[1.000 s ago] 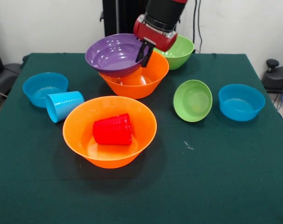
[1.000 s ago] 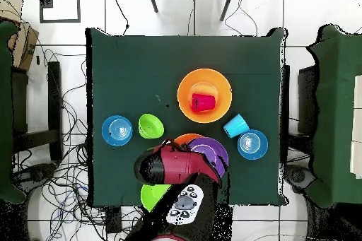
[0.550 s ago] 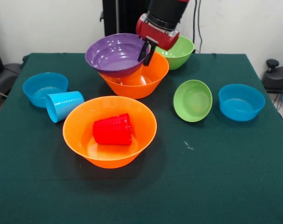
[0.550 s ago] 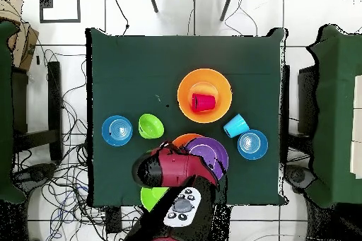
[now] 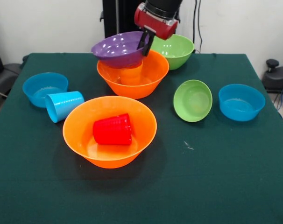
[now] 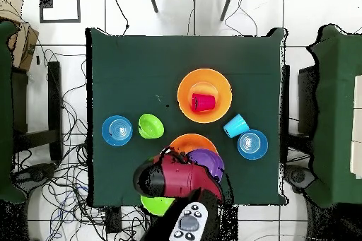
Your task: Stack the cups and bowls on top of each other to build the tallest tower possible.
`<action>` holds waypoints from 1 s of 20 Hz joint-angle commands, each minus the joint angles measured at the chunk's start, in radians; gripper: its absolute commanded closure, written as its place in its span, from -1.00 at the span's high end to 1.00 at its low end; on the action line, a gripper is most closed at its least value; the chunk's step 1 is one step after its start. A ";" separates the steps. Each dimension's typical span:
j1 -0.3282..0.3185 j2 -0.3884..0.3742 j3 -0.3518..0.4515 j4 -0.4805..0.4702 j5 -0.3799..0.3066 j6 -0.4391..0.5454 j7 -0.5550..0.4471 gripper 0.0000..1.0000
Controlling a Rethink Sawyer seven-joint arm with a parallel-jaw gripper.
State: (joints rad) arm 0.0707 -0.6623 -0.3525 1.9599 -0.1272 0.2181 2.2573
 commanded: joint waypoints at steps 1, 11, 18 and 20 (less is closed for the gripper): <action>-0.022 -0.101 0.106 0.102 -0.017 0.048 0.050 -1.00; 0.028 -0.078 0.074 0.076 -0.006 0.056 0.077 -1.00; 0.058 0.001 0.037 0.020 -0.005 0.043 0.095 -1.00; 0.072 0.026 0.019 0.005 -0.005 0.037 0.101 -1.00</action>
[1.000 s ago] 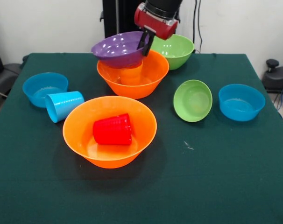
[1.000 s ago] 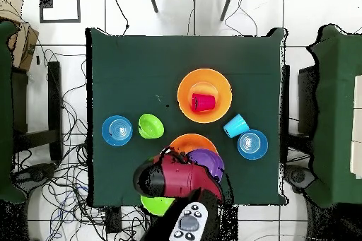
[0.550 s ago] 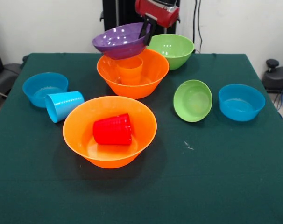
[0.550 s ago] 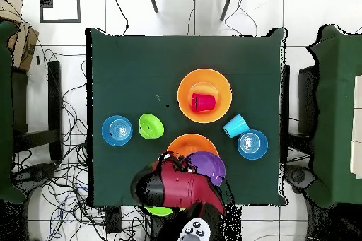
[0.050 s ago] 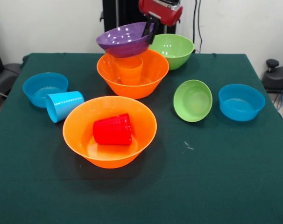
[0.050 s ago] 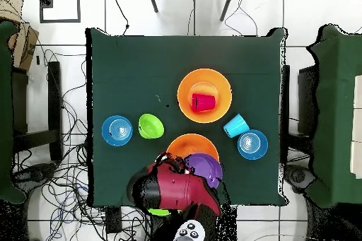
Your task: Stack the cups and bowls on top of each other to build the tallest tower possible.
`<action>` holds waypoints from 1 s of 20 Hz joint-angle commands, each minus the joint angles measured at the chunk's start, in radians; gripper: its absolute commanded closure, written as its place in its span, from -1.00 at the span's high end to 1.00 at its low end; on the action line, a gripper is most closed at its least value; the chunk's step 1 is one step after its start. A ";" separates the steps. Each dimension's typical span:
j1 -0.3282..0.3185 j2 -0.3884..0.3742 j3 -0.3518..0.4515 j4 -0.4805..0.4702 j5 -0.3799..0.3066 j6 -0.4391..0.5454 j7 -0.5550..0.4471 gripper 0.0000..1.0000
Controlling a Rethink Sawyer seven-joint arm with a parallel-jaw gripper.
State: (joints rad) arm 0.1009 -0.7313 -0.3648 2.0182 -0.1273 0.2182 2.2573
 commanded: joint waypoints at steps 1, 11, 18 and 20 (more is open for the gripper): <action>0.047 0.105 0.023 -0.059 -0.005 0.037 0.102 -1.00; 0.166 0.157 -0.100 -0.121 0.014 0.144 0.119 -1.00; 0.237 0.188 -0.176 -0.174 0.016 0.190 0.114 -1.00; 0.248 0.183 -0.185 -0.181 0.017 0.207 0.110 -1.00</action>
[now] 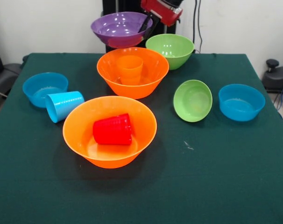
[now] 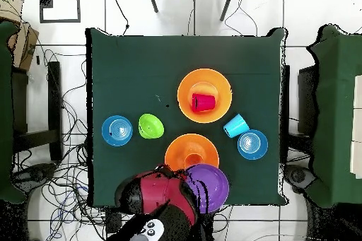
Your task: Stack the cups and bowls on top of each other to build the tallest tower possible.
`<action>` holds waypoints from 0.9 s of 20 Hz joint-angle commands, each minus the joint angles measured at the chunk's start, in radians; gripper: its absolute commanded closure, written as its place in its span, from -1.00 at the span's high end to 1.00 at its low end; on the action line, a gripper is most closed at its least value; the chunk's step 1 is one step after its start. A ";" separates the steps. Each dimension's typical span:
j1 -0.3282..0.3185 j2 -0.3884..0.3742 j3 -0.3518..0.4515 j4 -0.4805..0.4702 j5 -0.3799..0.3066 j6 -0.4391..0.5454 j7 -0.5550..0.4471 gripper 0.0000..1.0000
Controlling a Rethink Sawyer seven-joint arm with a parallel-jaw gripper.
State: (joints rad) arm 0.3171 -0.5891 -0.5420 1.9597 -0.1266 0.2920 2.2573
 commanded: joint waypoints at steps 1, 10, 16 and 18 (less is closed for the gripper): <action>0.036 0.036 -0.011 -0.127 0.017 0.145 0.106 -1.00; -0.007 0.064 0.034 -0.168 0.042 0.132 0.106 -1.00; -0.025 0.120 0.061 -0.202 0.070 0.066 0.135 -1.00; -0.030 0.135 0.063 -0.210 0.073 0.046 0.136 -1.00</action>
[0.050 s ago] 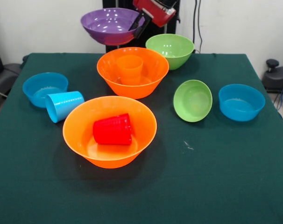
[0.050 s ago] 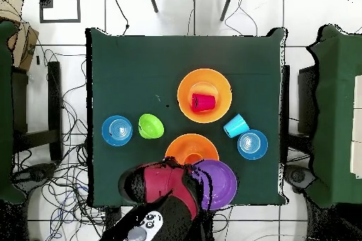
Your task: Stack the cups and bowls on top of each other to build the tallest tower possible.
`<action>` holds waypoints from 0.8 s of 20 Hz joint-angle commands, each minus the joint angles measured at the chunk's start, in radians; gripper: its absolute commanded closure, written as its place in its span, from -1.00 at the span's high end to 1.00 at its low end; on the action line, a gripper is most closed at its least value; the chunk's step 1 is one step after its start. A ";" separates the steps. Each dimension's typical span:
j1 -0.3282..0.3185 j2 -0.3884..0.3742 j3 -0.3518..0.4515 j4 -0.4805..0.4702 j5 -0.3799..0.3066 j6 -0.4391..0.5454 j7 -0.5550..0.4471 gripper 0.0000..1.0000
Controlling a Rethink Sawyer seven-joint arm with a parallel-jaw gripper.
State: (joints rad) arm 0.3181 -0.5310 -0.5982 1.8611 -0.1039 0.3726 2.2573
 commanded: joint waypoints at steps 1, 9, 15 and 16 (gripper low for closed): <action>-0.034 0.085 0.121 -0.116 0.051 -0.043 0.135 -1.00; -0.017 0.091 0.114 -0.100 0.075 -0.048 0.154 -1.00; -0.013 0.066 0.114 -0.086 0.087 -0.028 0.143 -1.00; -0.012 0.064 0.116 -0.084 0.090 -0.025 0.143 -1.00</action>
State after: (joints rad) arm 0.3111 -0.4600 -0.5979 1.8307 -0.0629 0.3725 2.2573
